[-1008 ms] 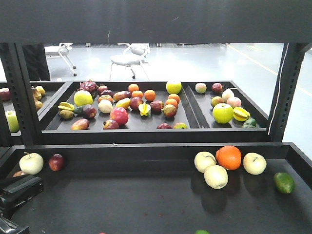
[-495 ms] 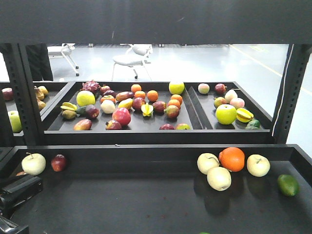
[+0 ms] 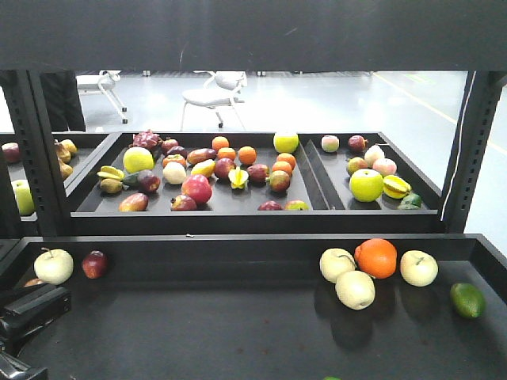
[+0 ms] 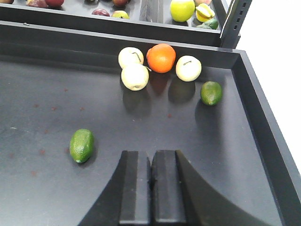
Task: Pick snacks and fruit into basket
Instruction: 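Drive the base toward the black fruit display tables, then lower both grippers toward the tomato vine and green fruit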
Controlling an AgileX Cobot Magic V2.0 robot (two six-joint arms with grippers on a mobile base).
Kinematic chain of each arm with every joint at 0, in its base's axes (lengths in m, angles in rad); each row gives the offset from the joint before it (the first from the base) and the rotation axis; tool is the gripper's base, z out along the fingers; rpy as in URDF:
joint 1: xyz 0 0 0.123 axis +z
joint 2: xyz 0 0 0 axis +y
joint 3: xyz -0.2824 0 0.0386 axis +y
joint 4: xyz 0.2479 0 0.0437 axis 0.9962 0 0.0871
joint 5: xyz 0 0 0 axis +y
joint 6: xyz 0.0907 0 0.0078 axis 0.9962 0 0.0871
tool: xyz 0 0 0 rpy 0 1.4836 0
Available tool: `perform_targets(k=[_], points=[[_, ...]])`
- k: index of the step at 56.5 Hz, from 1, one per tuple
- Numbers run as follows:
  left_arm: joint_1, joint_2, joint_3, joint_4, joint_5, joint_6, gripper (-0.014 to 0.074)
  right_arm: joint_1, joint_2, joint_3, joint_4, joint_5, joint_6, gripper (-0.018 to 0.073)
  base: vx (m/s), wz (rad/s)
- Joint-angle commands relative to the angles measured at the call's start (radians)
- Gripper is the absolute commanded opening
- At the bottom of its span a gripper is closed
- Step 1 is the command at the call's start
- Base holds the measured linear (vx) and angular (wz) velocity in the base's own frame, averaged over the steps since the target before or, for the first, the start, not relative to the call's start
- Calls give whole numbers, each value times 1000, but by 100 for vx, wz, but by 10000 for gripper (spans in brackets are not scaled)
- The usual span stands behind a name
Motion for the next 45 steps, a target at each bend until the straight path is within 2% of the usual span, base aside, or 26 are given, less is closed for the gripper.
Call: perform_targets(k=[1, 25, 45], points=[[-4, -10, -32, 21, 20, -7, 3, -5, 5, -29, -27, -71, -6, -9, 0, 0], [-4, -10, -32, 21, 7, -7, 3, -5, 5, -29, -17, -72, -6, -9, 0, 0], [-4, -10, -32, 21, 1, -7, 3, -5, 5, -29, -14, -135, -6, -9, 0, 0]])
